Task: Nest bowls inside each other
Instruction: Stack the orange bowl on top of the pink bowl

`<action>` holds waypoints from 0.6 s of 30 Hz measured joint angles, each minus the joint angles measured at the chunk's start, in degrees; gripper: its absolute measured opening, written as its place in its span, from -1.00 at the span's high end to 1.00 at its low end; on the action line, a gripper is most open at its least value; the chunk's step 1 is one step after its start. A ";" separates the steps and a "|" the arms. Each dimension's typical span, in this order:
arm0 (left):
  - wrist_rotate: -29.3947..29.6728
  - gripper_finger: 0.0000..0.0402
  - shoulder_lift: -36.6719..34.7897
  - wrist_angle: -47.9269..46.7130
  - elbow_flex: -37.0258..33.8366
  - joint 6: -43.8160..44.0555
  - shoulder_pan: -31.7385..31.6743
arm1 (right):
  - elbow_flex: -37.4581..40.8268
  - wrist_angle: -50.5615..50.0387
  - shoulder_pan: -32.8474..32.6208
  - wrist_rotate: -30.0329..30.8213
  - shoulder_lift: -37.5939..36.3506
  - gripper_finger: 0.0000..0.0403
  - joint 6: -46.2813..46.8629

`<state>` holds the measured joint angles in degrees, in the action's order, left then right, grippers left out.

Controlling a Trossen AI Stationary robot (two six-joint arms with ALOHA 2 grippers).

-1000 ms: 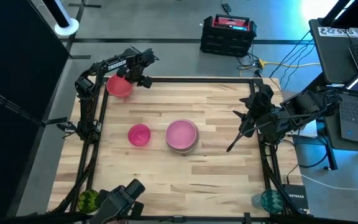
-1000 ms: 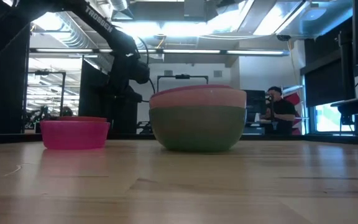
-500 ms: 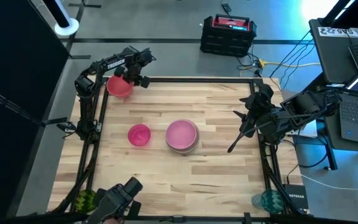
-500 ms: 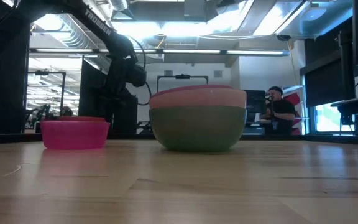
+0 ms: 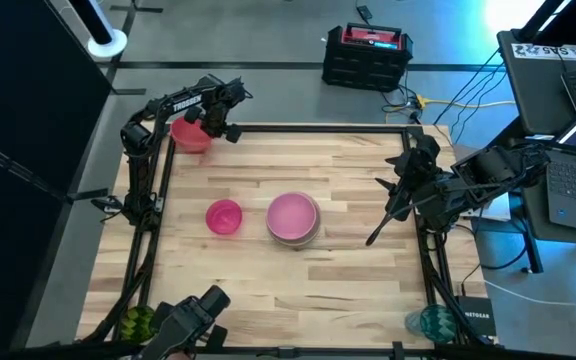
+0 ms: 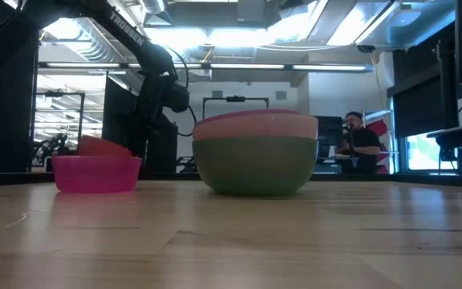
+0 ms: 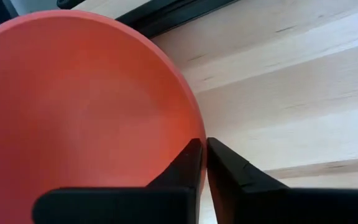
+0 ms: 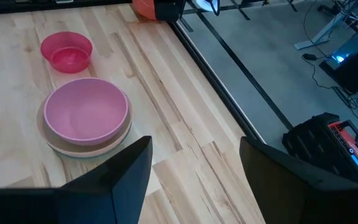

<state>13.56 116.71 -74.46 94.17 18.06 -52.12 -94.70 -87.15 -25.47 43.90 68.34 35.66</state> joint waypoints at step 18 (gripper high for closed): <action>-4.44 1.00 -0.06 -0.14 5.93 -4.36 11.14 | 0.00 0.00 -0.02 0.78 0.00 -0.14 -0.07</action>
<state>9.12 116.65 -74.59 100.10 13.70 -40.97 -94.70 -87.15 -25.49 44.68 68.34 35.59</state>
